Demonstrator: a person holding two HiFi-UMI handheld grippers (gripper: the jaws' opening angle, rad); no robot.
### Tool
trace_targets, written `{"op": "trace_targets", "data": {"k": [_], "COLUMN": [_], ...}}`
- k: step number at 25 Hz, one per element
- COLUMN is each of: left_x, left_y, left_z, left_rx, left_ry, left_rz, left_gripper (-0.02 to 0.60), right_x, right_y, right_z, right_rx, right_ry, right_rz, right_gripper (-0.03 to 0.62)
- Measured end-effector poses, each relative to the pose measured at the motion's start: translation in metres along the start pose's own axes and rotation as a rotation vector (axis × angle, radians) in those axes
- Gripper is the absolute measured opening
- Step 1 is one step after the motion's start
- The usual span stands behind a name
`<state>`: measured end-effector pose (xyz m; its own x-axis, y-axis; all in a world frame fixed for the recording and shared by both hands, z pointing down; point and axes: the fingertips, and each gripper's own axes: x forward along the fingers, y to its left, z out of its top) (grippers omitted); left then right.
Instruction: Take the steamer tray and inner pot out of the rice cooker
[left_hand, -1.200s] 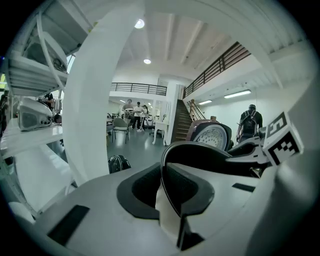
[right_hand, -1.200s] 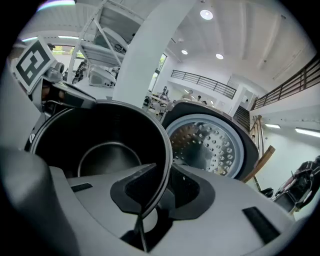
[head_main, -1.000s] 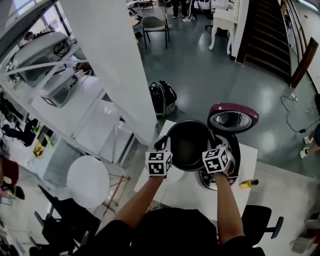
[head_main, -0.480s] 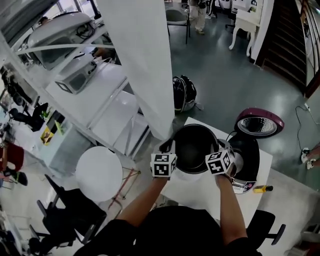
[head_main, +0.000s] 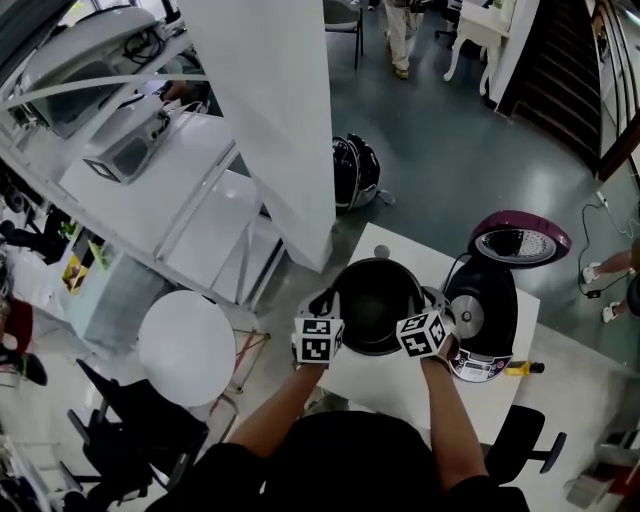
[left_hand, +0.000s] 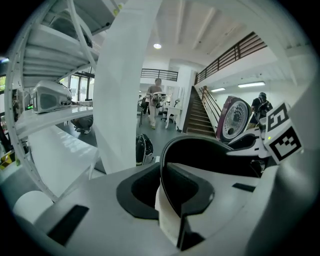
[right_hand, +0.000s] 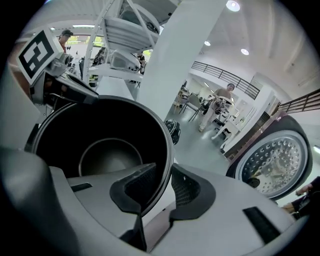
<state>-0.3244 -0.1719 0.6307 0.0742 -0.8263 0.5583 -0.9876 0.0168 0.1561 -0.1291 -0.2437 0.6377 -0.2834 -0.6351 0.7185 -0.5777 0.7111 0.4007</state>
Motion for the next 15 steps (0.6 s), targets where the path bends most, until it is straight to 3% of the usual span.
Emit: {"op": "trace_targets", "data": {"k": [15], "left_x": [0.029], "left_y": [-0.009], "left_z": [-0.089], "left_rx": [0.019], "left_ry": [0.158], "left_rz": [-0.063], "left_gripper": [0.044], "right_x": [0.032], "right_y": [0.043], "right_z": [-0.076], "right_rx": [-0.006], "right_ry": [0.129], "right_rz": [0.042], "right_gripper": [0.091]}}
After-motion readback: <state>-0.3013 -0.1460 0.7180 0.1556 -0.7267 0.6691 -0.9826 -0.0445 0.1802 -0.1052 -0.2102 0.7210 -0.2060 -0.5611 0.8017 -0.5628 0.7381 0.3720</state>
